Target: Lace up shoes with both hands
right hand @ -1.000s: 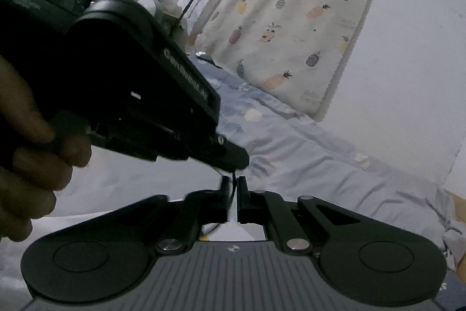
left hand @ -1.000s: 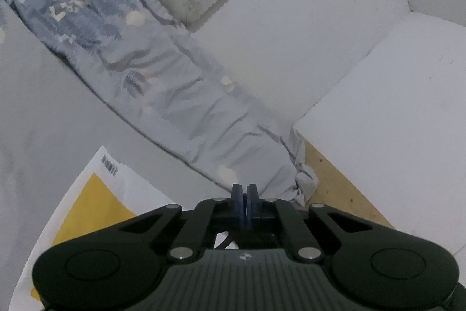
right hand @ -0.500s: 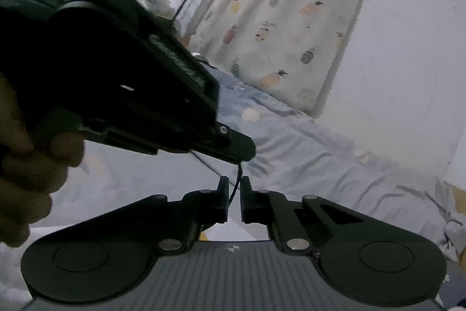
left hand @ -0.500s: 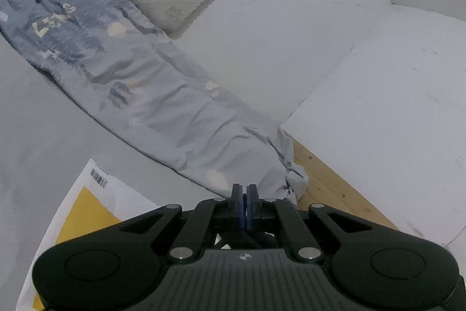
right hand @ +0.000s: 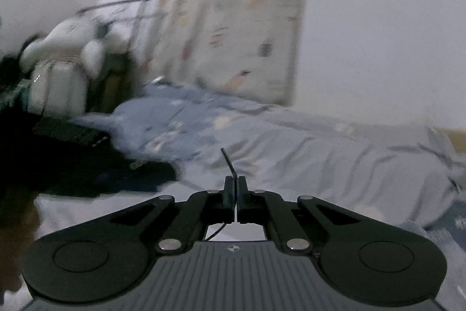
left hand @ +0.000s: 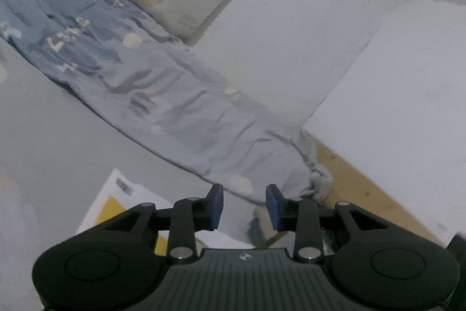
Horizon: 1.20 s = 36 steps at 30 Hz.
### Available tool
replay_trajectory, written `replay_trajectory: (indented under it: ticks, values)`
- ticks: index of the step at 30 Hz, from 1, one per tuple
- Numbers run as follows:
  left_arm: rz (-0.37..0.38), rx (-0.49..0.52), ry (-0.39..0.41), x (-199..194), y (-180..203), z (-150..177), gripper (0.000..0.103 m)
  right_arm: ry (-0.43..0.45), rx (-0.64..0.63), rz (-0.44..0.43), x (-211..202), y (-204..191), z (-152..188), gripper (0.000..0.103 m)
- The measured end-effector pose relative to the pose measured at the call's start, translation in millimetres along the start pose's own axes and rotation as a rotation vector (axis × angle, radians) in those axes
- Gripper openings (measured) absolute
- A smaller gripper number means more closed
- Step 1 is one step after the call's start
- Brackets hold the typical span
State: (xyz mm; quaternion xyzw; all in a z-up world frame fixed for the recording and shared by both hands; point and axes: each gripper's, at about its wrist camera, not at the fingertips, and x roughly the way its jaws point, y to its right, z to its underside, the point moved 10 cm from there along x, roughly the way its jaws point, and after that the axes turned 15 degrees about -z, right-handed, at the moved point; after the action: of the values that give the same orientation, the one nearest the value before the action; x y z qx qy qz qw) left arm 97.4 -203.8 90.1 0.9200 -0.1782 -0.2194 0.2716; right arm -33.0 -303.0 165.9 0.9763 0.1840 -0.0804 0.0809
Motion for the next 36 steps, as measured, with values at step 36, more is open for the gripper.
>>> replay_trajectory:
  ticks: [36]
  values:
    - [-0.193, 0.41, -0.301, 40, -5, 93, 0.03, -0.179, 0.015, 0.05, 39, 53, 0, 0.0]
